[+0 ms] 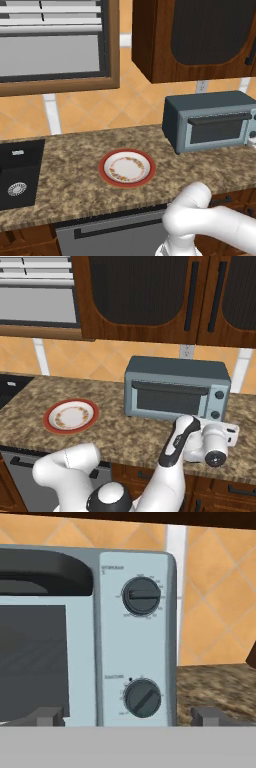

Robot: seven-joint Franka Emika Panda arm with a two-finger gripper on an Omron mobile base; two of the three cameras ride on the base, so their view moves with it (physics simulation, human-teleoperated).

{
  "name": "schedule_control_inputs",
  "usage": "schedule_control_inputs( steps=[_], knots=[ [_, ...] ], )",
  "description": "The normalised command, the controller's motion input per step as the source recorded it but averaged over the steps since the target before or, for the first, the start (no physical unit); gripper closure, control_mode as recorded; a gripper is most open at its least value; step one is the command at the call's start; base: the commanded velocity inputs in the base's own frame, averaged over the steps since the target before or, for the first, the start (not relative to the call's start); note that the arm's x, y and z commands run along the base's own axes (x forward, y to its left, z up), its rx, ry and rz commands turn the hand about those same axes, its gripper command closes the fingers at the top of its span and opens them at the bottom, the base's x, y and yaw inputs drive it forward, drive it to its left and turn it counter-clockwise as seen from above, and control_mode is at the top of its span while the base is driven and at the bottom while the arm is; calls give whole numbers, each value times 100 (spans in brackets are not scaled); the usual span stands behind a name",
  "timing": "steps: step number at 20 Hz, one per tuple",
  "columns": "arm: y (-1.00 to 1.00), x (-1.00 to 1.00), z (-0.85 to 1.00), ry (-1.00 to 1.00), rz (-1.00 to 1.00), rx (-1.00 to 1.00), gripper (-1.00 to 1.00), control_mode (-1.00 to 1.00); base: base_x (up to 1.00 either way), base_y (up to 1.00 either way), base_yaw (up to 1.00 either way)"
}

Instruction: Pick up the kebab skewer and baguette bread, and place them inside the toaster oven. Close the toaster oven door and start by setting the timer.

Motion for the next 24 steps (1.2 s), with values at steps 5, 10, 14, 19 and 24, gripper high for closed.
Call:
schedule_control_inputs(
  steps=[5,10,14,19,24],
  knots=[
    [-33,10,-11,0,0,1,-100,-100,0,0,0],
    [-9,20,-2,0,0,0,-100,-100,0,0,0],
    [0,1,-8,0,0,0,-100,-100,0,0,0],
    [0,11,-12,0,0,0,-100,-100,0,0,0],
    [0,26,0,1,0,0,-100,-100,0,0,0]
  ],
)
